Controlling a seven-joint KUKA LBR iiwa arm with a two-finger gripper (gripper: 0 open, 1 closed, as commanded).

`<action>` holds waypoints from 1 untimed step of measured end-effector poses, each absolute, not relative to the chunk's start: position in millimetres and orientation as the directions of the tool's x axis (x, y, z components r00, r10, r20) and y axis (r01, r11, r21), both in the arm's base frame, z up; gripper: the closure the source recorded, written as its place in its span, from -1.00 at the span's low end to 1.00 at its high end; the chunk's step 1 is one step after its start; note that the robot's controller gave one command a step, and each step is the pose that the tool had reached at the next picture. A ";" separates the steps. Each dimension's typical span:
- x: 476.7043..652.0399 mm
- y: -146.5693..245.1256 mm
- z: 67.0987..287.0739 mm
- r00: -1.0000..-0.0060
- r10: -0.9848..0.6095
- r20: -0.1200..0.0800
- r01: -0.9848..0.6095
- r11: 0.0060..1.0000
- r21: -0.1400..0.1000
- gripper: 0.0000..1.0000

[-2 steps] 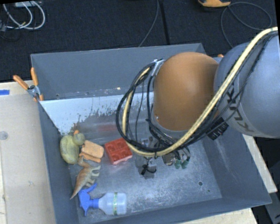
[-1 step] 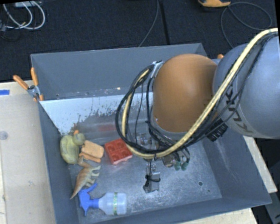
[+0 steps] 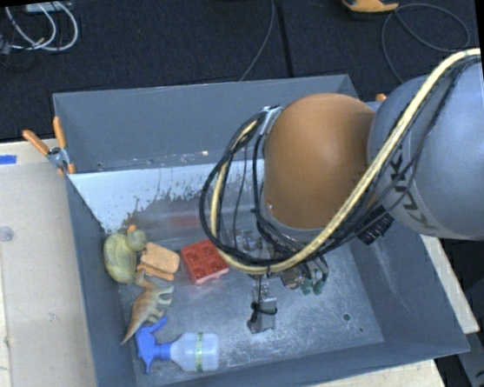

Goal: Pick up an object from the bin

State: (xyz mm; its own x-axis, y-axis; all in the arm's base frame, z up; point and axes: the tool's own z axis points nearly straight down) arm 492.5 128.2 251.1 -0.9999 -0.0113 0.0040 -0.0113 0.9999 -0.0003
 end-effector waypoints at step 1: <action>500.0 141.0 213.6 -1.000 -0.018 -0.005 -0.018 1.000 0.001 -1.00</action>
Offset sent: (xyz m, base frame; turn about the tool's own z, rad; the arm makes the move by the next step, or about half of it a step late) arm -0.0121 0.0348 -0.1083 -0.0864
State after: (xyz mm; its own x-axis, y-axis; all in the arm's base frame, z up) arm 500.0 141.0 213.6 -0.9998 -0.0183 -0.0047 -0.0183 0.9998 0.0012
